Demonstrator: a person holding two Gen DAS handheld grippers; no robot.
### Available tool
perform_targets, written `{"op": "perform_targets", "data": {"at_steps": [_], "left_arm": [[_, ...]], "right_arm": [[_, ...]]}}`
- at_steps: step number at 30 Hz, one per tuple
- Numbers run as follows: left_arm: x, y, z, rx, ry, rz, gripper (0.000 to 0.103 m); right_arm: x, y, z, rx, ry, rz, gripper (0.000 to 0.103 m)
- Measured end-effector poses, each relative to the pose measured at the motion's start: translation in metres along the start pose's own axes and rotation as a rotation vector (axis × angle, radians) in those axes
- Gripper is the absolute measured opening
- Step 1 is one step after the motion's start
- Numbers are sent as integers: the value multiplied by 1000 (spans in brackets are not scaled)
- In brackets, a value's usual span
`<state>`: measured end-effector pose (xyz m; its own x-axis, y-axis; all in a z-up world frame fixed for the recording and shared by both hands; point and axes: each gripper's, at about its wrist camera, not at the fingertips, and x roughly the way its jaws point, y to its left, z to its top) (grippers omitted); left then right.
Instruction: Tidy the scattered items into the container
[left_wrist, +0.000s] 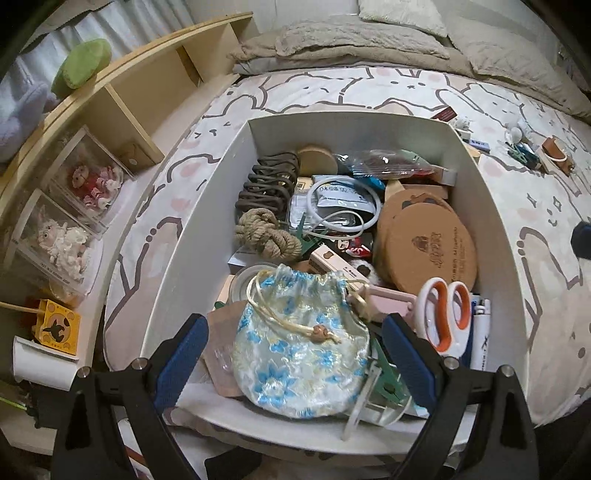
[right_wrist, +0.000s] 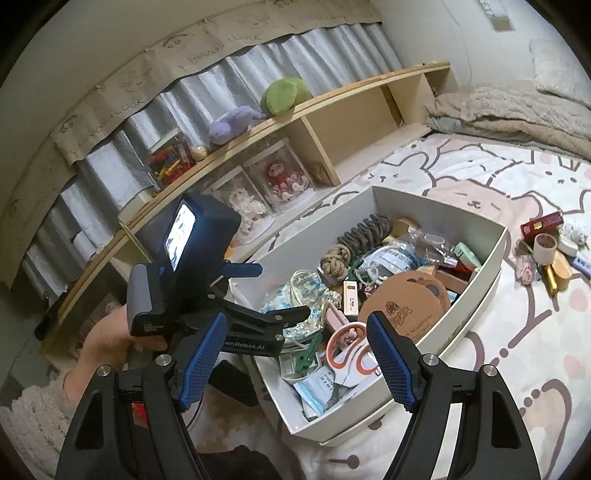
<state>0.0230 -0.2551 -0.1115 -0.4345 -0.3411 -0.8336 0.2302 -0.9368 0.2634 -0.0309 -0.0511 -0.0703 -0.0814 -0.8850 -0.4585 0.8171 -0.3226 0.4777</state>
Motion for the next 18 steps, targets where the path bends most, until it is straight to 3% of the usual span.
{"op": "perform_targets", "data": {"at_steps": [14, 16, 18], "left_arm": [[-42, 0, -12, -58, -97, -14, 96], [-50, -3, -13, -60, -114, -16, 96], [-57, -6, -15, -59, -130, -20, 96]], "right_arm": [[-28, 14, -3, -54, -55, -39, 79], [-32, 16, -4, -66, -64, -53, 97], [-36, 19, -5, -80, -73, -61, 101]]}}
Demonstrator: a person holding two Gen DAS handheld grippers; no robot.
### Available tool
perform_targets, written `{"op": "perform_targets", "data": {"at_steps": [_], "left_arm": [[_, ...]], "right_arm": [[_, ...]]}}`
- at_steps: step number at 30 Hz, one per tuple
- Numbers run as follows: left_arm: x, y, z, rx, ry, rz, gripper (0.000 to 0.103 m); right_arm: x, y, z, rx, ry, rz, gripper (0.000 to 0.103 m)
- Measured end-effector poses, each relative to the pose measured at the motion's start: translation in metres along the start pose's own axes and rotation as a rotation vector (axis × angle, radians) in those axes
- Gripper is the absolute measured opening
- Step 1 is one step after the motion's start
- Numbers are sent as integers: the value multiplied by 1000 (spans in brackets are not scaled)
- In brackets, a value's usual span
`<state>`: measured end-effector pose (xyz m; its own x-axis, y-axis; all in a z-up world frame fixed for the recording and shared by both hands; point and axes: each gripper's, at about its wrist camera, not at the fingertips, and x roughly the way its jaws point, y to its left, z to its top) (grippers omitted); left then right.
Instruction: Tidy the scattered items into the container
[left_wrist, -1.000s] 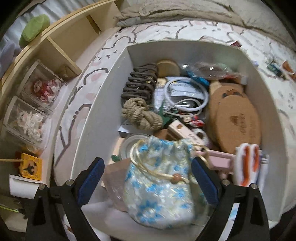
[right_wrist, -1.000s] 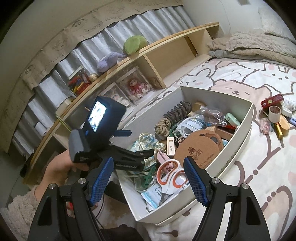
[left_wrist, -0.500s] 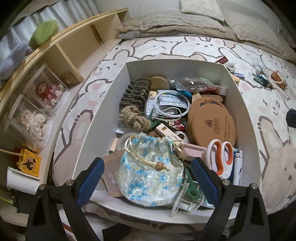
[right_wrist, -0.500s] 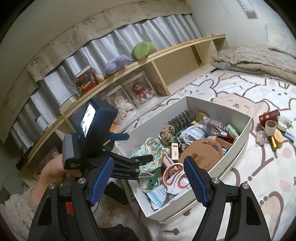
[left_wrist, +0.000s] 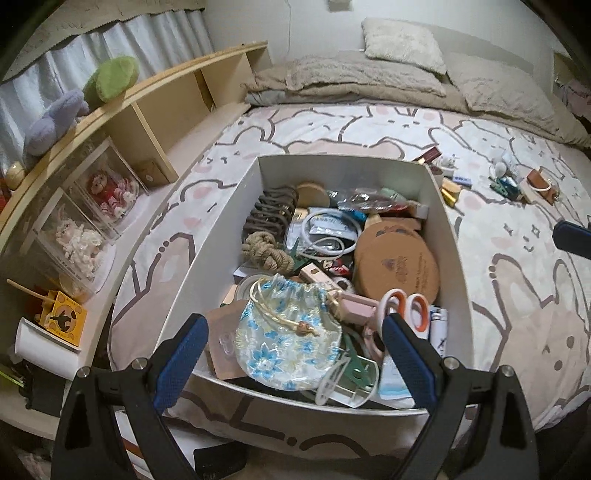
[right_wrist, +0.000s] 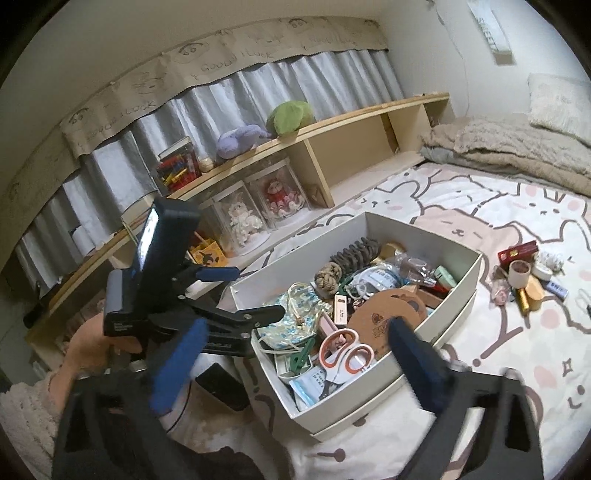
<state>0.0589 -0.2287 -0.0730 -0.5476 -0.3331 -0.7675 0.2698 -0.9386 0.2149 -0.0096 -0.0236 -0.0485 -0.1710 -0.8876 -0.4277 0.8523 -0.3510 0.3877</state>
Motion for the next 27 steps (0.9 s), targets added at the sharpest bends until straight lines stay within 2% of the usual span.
{"op": "perform_targets", "data": {"at_steps": [9, 10, 17, 27], "left_arm": [[-31, -10, -4, -19, -70, -23, 96], [-33, -10, -5, -24, -78, -24, 103], [-59, -19, -10, -56, -143, -58, 103], [-85, -39, -16, -50, -199, -80, 103]], "right_arm": [[-20, 10, -2, -58, -37, -52, 103], [-22, 10, -2, -62, -42, -56, 103], [-39, 6, -6, -64, -72, -94, 103], [-62, -2, -15, -74, -90, -158, 103]]}}
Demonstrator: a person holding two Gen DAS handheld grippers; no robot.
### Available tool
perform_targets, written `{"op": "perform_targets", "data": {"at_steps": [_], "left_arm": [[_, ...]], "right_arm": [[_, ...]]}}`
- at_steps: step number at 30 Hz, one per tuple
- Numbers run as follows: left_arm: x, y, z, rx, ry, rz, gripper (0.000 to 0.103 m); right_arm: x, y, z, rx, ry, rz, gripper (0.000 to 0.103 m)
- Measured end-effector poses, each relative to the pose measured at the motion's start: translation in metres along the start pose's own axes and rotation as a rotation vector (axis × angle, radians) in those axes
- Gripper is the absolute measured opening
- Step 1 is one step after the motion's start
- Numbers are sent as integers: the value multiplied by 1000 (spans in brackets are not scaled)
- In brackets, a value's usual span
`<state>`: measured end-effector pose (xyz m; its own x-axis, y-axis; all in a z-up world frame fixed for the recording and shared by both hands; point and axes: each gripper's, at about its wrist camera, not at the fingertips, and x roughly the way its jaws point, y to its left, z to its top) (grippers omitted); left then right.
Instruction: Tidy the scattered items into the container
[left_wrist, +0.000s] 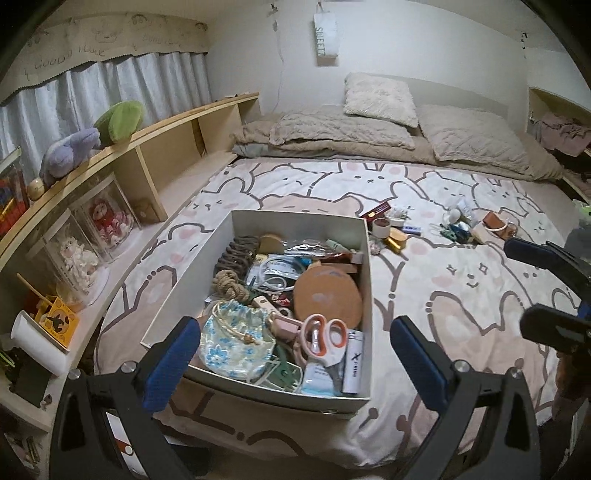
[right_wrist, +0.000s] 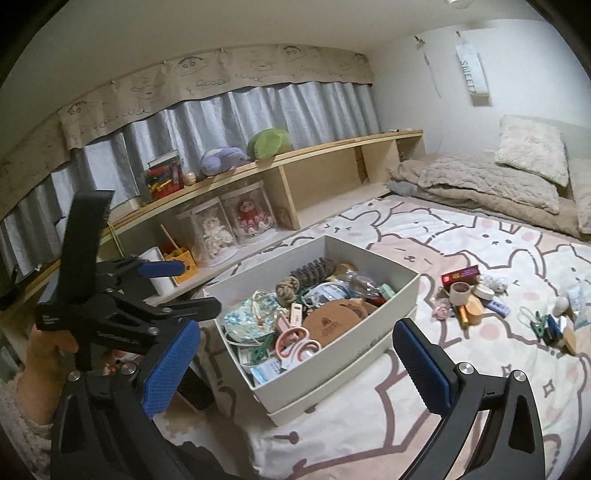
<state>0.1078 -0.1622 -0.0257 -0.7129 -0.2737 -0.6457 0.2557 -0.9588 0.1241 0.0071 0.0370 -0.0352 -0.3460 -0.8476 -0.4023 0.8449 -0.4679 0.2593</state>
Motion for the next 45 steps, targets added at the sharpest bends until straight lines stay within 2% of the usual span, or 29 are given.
{"op": "perform_targets", "data": {"at_steps": [5, 13, 22, 27, 35, 45], "left_arm": [[-10, -7, -5, -10, -19, -4, 103], [-22, -20, -15, 11, -49, 30, 103], [-40, -27, -28, -16, -110, -18, 103], [-48, -37, -37, -7, -145, -14, 103], [-57, -44, -46, -18, -163, -58, 103], [-65, -52, -54, -21, -191, -64, 103]], "right_arm": [[-8, -2, -5, -24, -1, -38, 103], [-19, -5, -13, -46, 1, -78, 103], [-31, -8, -24, -64, -2, -124, 103], [-38, -9, -28, -72, -8, -142, 103], [-50, -10, -36, -91, -15, -172, 103], [-59, -18, -45, -68, -15, -201, 103]]}}
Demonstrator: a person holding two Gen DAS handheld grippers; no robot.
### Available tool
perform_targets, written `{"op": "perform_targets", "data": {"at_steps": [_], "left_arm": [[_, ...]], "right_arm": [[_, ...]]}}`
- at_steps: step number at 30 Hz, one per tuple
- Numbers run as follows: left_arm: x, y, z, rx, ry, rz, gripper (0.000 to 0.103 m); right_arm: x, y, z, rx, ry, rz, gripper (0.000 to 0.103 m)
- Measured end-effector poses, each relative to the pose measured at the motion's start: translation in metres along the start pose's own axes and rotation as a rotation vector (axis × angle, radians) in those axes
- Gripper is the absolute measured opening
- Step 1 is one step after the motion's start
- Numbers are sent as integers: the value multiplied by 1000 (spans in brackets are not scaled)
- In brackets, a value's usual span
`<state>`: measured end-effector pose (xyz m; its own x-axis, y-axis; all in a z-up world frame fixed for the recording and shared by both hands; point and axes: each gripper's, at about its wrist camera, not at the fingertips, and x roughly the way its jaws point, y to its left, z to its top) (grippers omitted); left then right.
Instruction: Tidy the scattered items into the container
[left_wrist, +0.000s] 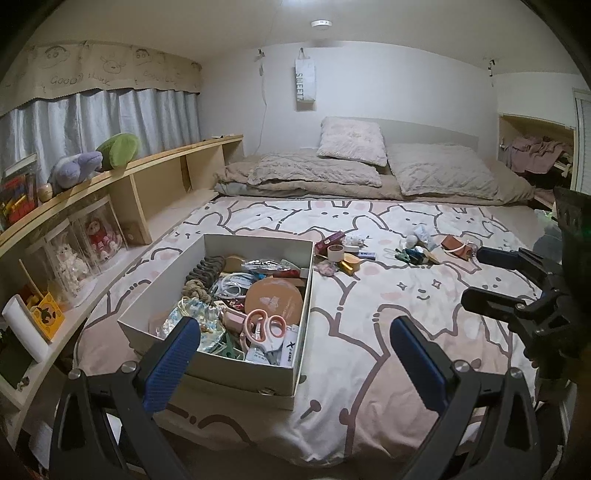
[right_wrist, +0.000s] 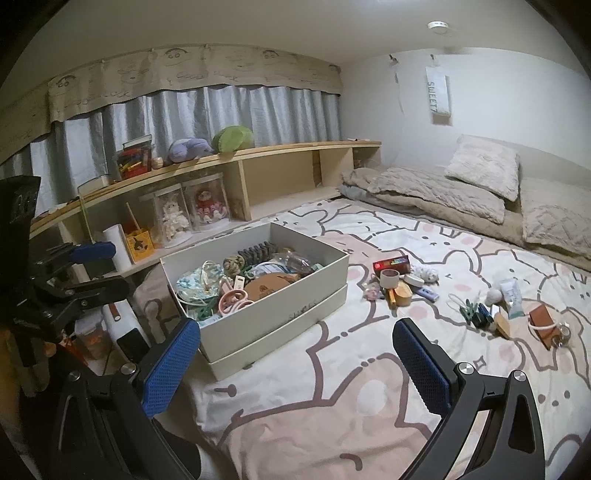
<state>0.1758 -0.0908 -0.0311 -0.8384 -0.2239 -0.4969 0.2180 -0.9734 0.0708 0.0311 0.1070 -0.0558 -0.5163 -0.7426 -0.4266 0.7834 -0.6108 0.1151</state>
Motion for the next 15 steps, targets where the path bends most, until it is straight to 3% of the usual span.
{"op": "perform_targets", "data": {"at_steps": [15], "left_arm": [[1, -3, -6, -4, 3, 2, 103]], "right_arm": [[-5, -1, -4, -9, -8, -22, 103]]}}
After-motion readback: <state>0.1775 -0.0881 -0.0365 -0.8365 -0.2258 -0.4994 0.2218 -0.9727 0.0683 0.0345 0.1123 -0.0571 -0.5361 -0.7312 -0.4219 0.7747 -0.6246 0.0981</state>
